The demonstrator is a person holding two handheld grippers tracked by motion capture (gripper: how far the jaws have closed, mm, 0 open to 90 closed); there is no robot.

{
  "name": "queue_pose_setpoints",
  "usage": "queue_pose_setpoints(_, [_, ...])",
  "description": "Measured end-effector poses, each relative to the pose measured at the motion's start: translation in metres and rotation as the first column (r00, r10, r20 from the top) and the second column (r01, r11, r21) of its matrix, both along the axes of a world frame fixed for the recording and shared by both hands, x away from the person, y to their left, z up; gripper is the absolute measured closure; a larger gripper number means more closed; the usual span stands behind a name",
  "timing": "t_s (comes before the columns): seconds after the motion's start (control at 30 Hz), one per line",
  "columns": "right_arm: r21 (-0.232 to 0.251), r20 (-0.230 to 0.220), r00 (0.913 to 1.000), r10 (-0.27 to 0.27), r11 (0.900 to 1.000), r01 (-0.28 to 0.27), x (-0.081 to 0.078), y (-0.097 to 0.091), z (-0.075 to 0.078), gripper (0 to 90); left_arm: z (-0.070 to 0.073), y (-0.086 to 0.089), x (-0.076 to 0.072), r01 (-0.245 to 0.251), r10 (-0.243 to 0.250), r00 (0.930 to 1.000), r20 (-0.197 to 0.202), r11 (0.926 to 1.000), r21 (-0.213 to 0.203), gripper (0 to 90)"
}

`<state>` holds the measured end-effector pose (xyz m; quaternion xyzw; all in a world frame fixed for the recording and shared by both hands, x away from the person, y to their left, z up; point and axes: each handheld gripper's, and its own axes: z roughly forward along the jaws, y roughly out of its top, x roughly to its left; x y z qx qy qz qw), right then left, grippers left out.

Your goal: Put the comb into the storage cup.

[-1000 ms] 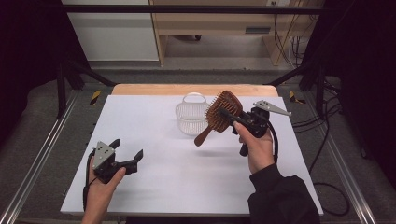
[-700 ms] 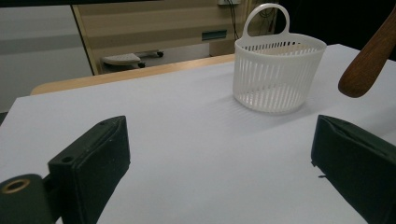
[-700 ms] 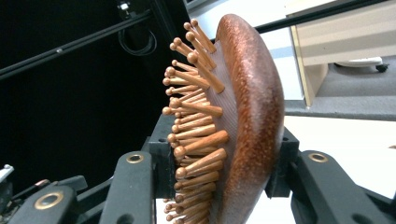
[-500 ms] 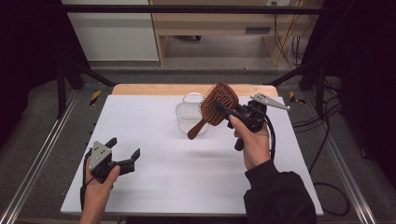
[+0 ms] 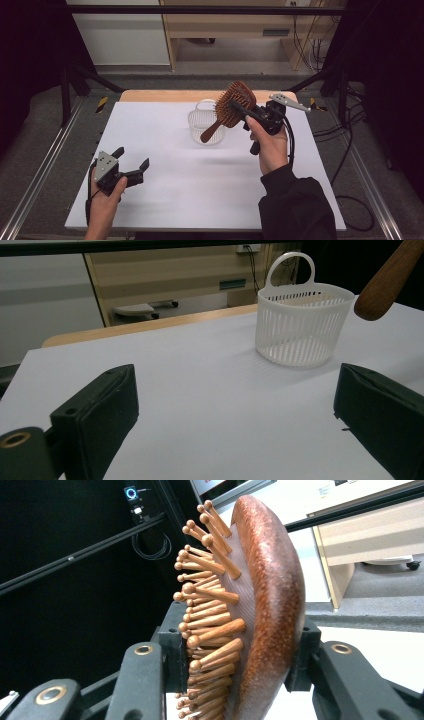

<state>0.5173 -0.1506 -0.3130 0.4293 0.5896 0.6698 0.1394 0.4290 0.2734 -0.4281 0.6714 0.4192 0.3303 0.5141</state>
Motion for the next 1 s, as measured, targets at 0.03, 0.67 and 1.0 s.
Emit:
queue_pose_setpoints(0.03, [0.000,0.000,1.0000,0.000,1.0000,0.000,0.000,0.000,0.000,55.7,0.000,0.000,0.000,0.000,0.000,1.0000,0.000,1.0000,0.000,4.5])
queue_pose_setpoints(0.67, [-0.004,0.010,0.9998,-0.019,0.9998,0.019,0.009,0.000,0.008,55.3,-0.001,-0.001,0.000,0.005,-0.005,1.0000,-0.001,1.0000,0.003,4.5])
queue_pose_setpoints(1.0, [0.011,0.017,0.9981,-0.059,0.9982,0.058,0.026,0.006,0.017,55.1,-0.001,-0.001,0.000,0.003,-0.003,1.0000,0.000,1.0000,0.002,4.5])
